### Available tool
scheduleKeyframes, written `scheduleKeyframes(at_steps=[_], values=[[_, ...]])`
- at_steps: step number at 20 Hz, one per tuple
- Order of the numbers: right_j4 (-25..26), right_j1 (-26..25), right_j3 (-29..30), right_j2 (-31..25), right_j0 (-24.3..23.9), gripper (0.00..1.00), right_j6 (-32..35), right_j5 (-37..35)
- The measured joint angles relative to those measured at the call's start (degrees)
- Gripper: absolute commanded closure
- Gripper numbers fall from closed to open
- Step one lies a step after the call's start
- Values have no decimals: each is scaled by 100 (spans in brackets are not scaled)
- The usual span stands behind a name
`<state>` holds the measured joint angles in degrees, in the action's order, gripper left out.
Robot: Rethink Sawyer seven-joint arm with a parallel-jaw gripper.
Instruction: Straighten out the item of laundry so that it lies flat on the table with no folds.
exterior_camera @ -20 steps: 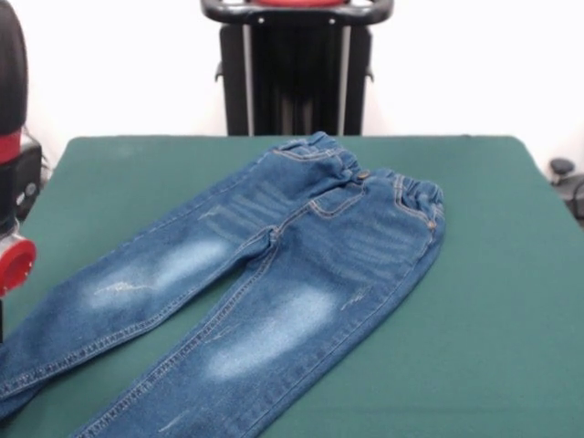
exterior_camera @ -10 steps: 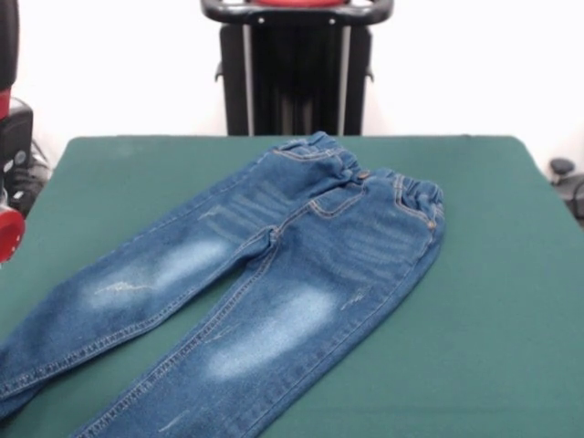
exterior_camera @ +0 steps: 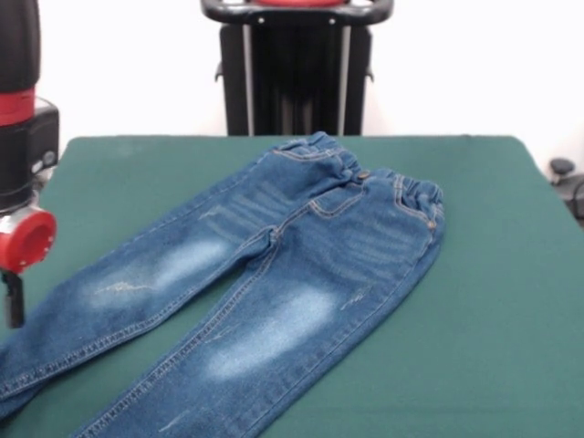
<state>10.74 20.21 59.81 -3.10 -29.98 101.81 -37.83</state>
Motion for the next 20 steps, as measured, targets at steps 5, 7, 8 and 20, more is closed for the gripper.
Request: scheduleKeyframes(at_steps=[5,7,8,20], values=[[-282,-9,264,83,156,0,35,-1],[-375,-13,334,132,237,0,35,-1],[-419,-14,365,155,276,0,35,0],[-1111,19,632,540,863,0,138,0]])
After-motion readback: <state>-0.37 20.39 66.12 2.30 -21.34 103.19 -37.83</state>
